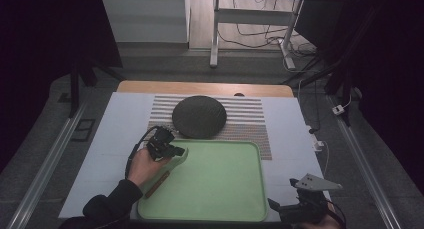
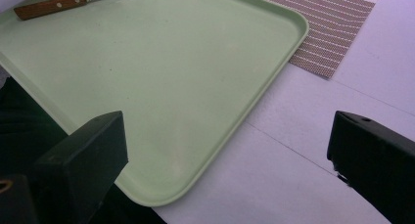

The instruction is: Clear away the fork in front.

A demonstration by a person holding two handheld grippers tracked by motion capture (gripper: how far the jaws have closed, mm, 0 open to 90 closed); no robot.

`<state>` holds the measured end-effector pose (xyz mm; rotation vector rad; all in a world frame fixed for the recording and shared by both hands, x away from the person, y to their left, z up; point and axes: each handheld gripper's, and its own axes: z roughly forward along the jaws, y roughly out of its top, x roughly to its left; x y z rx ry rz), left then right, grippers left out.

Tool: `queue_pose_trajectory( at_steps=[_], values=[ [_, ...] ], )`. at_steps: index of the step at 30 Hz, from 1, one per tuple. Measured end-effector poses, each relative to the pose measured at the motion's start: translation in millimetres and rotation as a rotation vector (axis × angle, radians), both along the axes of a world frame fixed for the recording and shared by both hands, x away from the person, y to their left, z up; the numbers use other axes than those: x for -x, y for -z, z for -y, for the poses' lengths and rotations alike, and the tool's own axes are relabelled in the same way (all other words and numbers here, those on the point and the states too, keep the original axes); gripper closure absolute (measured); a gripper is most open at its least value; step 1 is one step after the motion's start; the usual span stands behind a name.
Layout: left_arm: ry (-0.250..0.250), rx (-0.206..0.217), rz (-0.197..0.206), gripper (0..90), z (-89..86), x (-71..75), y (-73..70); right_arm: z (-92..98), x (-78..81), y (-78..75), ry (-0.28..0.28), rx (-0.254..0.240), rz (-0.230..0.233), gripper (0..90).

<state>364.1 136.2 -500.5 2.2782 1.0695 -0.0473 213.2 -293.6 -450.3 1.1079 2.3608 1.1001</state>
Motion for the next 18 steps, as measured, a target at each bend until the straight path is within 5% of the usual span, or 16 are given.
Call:
queue_pose_trajectory(
  at_steps=[18],
  values=[
    [0.086,0.001,-0.011,88.8,25.6,15.0,1.5,0.0,-0.1,0.1,-0.002,0.000,-0.002,1.7]
  ],
)
